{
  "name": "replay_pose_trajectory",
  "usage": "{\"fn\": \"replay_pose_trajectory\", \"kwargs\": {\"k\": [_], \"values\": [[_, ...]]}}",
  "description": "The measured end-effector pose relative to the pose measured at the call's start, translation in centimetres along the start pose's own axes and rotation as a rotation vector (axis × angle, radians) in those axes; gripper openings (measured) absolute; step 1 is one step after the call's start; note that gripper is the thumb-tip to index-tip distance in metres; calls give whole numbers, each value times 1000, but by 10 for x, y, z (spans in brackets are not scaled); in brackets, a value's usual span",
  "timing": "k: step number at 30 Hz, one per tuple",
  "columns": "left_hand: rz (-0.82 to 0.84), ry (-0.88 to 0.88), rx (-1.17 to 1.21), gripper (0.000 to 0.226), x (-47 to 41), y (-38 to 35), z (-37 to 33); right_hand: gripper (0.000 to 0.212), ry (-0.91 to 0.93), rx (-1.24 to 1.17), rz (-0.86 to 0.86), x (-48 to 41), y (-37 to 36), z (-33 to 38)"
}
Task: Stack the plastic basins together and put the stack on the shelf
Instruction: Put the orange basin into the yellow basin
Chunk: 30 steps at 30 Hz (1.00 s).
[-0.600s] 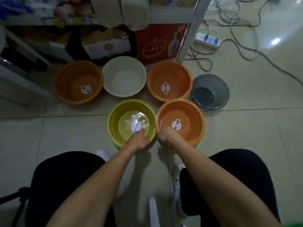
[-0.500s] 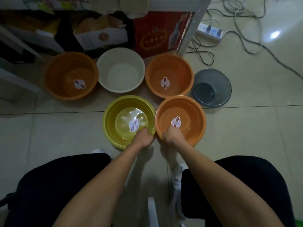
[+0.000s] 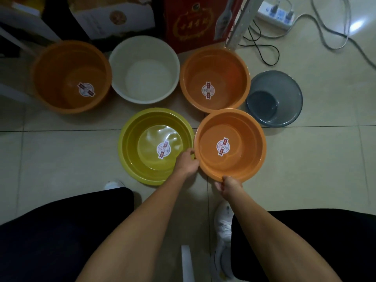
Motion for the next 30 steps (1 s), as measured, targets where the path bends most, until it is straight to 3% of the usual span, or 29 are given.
{"fn": "replay_pose_trajectory", "kwargs": {"k": [3,8,16,19,22,26,30], "values": [[33,-13,18,54,9,1,-1,43,81,-28,-97,12,10,8],[61,-43,228,61,27,7,-12,10,199,-72,-43,55,20,28],[48,-135,629,59,74,74,-47,16,462,60,-48,127,42,53],[-100,-183,666,57,92,118,-38,5,550,170,41,153,23,59],[-264,-157,695,54,97,157,-4,22,610,311,148,161,-7,55],[-481,113,695,31,93,192,68,27,652,490,239,164,-43,35],[-625,290,606,39,100,193,96,50,676,658,279,125,-71,7]]}}
Point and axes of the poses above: each hand's wrist, its own x-axis away from the middle knuckle, its own y-axis out of the back of the hand, z = x × y, the point moved 7 cm from there along -x, towards the middle knuckle, and after that the axes turned 5 degrees about y, right-handed, at the moved point
